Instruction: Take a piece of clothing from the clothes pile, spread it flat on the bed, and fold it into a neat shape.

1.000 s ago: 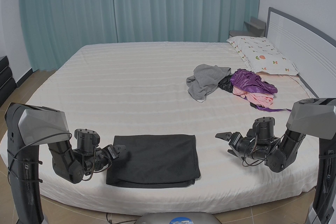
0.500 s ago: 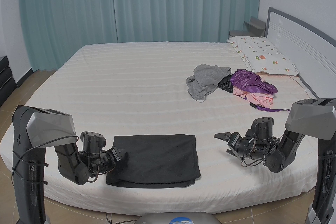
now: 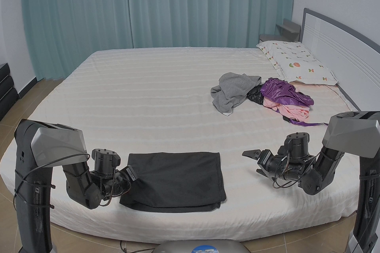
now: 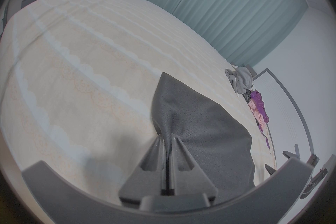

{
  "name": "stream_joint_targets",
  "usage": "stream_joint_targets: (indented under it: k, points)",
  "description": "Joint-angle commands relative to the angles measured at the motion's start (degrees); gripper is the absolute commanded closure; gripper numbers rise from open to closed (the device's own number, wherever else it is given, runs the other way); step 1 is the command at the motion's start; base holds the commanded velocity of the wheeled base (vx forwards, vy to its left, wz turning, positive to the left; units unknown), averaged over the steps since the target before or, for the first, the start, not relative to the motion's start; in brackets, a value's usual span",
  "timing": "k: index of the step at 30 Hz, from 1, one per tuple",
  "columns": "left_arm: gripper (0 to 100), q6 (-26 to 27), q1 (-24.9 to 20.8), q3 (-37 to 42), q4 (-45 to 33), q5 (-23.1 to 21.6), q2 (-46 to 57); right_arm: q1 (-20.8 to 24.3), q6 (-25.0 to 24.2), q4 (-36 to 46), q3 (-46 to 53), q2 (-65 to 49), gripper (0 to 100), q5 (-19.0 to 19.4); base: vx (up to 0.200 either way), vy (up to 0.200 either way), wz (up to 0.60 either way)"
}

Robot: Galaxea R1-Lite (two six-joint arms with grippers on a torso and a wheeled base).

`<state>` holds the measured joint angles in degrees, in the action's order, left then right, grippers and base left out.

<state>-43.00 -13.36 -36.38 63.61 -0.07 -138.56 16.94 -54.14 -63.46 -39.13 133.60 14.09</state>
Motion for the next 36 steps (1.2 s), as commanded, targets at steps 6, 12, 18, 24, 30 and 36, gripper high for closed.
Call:
stream_joint_targets:
  k: [6,12,18,24,30,36]
  points:
    - [100,-1.30,0.27,0.34,0.11,0.07,0.48,0.02,-0.09,-0.08,0.02,0.08,0,0.06,0.000,0.000,0.00]
    - [100,-2.09,0.35,0.52,0.11,0.07,0.83,0.02,-0.18,-0.08,0.02,0.08,0,0.06,0.000,0.000,0.00]
    - [100,-5.08,0.44,0.17,0.11,0.42,1.36,-0.07,-0.18,-0.08,0.02,0.08,0,0.06,0.000,0.000,0.00]
    - [100,-6.75,0.53,0.34,0.11,0.42,1.98,-0.07,-0.18,-0.08,0.02,0.08,0,0.06,0.000,0.000,0.00]
    - [100,-7.10,0.53,0.52,0.11,0.42,2.15,-0.07,-0.27,-0.08,0.02,0.08,0,0.06,0.000,0.133,0.00]
    - [100,-7.19,1.14,1.31,0.11,0.51,2.33,-0.07,-0.27,-0.17,0.02,0.08,0,-0.03,0.000,0.200,0.00]
